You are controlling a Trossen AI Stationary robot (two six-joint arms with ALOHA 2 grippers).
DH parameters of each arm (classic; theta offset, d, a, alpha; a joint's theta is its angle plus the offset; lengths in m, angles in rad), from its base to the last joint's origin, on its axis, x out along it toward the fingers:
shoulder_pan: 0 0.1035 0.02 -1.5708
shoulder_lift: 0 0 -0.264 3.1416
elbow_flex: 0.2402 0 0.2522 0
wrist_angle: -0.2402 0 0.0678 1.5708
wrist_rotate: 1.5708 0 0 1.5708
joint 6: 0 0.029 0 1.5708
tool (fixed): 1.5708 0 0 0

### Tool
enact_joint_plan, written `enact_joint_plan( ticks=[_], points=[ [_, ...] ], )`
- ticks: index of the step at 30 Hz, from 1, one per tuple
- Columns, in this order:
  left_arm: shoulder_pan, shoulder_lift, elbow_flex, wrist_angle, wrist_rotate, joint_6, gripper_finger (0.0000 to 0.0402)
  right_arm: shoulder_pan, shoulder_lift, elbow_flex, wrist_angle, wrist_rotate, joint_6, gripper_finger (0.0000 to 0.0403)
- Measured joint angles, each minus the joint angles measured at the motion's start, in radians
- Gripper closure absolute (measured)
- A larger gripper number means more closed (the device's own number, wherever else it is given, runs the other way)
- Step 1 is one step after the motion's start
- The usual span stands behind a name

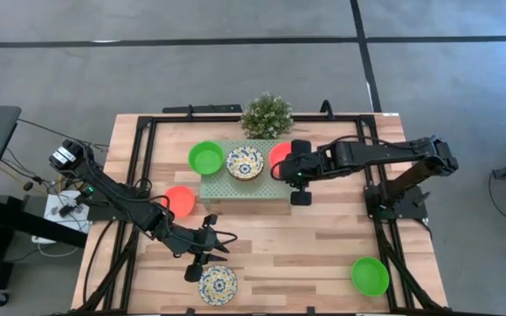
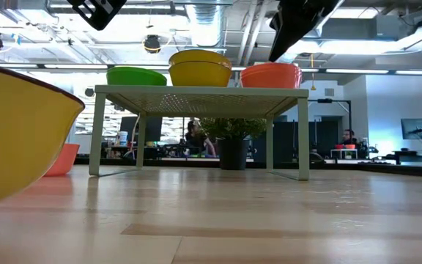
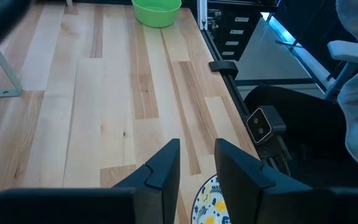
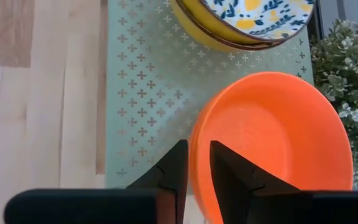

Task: Pick & Place Mini bowls
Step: Stack the yellow patterned bowl on the yellow patterned bowls on the shelf

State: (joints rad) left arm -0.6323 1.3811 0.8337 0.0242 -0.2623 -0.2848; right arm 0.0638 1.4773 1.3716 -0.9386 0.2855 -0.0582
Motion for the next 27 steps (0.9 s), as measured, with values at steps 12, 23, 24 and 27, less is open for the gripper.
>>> enact_joint_plan(
  ticks=[12, 23, 24, 27],
  points=[
    [0.000, 0.000, 0.000, 0.074, 0.000, -0.007, 0.0301, 0.131, -0.044, 0.130, -0.052, 0.006, 0.021, 0.0361],
    [-0.016, 0.051, 0.000, 0.110, 0.023, -0.010, 0.0301, 0.360, -0.061, -0.014, 0.002, 0.055, 0.162, 0.0400],
    [-0.016, 0.057, 0.000, 0.110, 0.030, -0.010, 0.0301, 0.385, -0.061, -0.057, 0.043, 0.055, 0.163, 0.0398],
    [-0.021, 0.061, 0.000, 0.111, 0.031, -0.032, 0.0301, 0.448, -0.061, -0.182, 0.198, 0.055, 0.161, 0.0396]
  ],
)
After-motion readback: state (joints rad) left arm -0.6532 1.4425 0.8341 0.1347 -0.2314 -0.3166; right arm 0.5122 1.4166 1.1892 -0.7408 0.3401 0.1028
